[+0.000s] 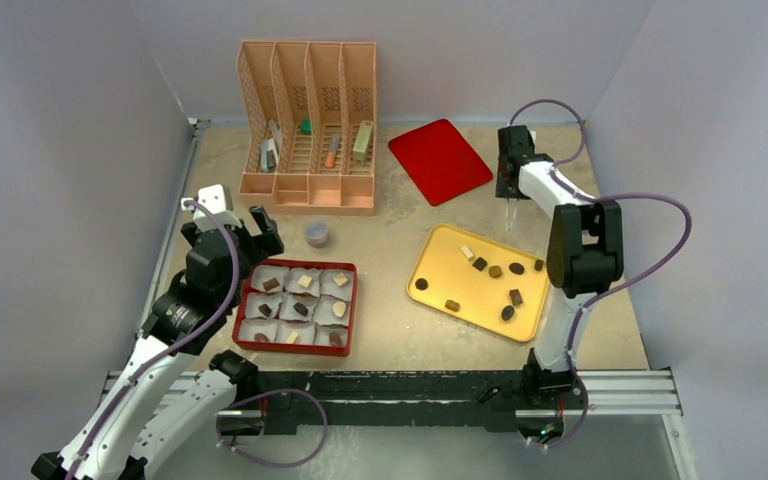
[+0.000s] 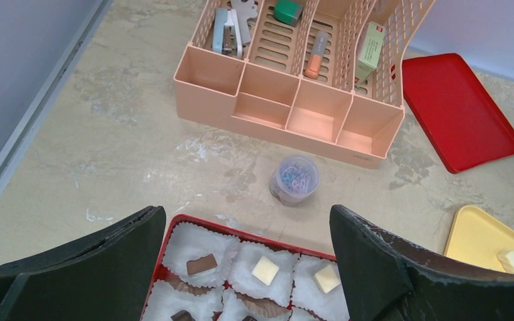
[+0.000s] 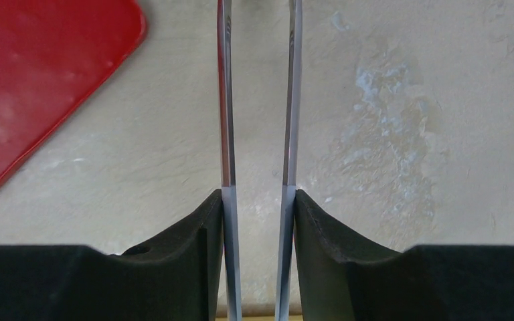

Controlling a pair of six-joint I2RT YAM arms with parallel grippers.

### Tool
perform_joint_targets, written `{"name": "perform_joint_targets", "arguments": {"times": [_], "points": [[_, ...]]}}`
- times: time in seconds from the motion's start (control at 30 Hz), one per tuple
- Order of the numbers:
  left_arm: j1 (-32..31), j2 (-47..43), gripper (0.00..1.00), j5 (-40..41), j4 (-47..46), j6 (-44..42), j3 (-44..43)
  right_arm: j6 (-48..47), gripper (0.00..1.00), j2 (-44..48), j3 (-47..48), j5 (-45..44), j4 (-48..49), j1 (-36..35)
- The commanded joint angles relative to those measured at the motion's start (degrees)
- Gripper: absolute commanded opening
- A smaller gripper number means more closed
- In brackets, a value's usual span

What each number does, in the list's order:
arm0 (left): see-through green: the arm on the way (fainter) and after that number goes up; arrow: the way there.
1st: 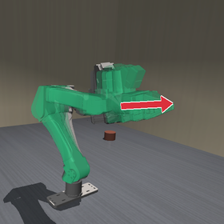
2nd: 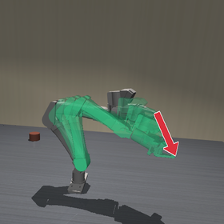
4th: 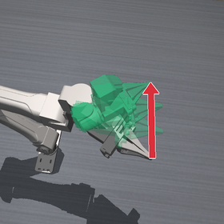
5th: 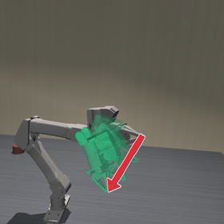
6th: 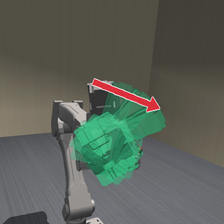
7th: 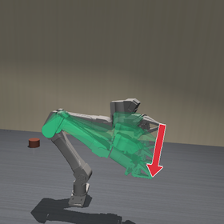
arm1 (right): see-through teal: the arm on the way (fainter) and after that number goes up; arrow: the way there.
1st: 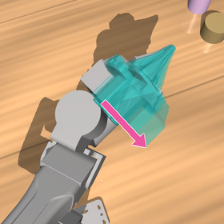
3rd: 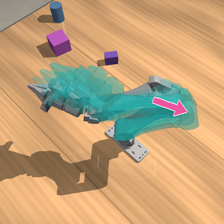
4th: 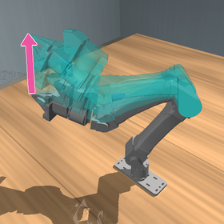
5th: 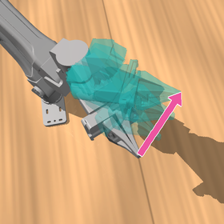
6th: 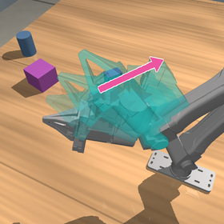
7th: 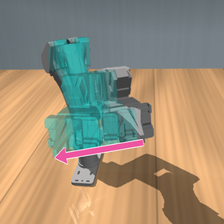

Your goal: Pack the chocolate

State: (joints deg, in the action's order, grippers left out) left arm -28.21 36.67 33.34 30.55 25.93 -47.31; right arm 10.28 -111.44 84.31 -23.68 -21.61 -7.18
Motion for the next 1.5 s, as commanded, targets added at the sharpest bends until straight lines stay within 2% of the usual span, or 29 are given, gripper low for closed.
{"name": "perform_joint_targets", "arguments": {"times": [0.0, 0.33, 0.7, 0.93, 1.07, 1.17, 1.33, 1.47], "points": [[-0.18, -0.60, 0.93, -0.03, -1.89, -0.44, -0.20, -1.28, 0.42, 0.12, 4.05, 1.84, 4.54, 1.99], [-0.18, -0.31, 0.93, 0.30, -1.92, -0.41, -0.41, -1.23, 0.44, -2.76, 3.46, 7.54, 5.54, 5.87], [-0.18, -1.03, 0.93, 1.44, -1.81, -0.80, -0.45, -1.13, 0.50, -6.26, 3.15, 7.81, 5.90, 6.74], [-0.18, -1.33, 0.93, 1.64, -1.87, -0.29, -0.36, 0.35, 0.65, -3.90, 3.83, 7.97, 1.96, 6.77], [-0.18, -1.38, 0.93, 1.64, -1.75, -0.35, -0.42, 2.01, 0.69, -0.93, 4.02, 8.48, 0.50, 6.75], [-0.18, -1.30, 0.93, 1.57, -1.97, -0.37, -0.27, 3.15, 0.68, 0.30, 4.54, 10.52, -0.10, 6.68], [-0.18, -0.92, 0.93, 1.21, -2.13, -0.29, -0.24, 6.14, 0.60, 0.47, 5.38, 12.64, -0.64, 5.97], [-0.18, -1.04, 0.93, 1.02, -2.31, -0.12, -0.11, 11.76, 0.45, 0.14, 6.82, 13.48, -1.39, 5.01]]}}
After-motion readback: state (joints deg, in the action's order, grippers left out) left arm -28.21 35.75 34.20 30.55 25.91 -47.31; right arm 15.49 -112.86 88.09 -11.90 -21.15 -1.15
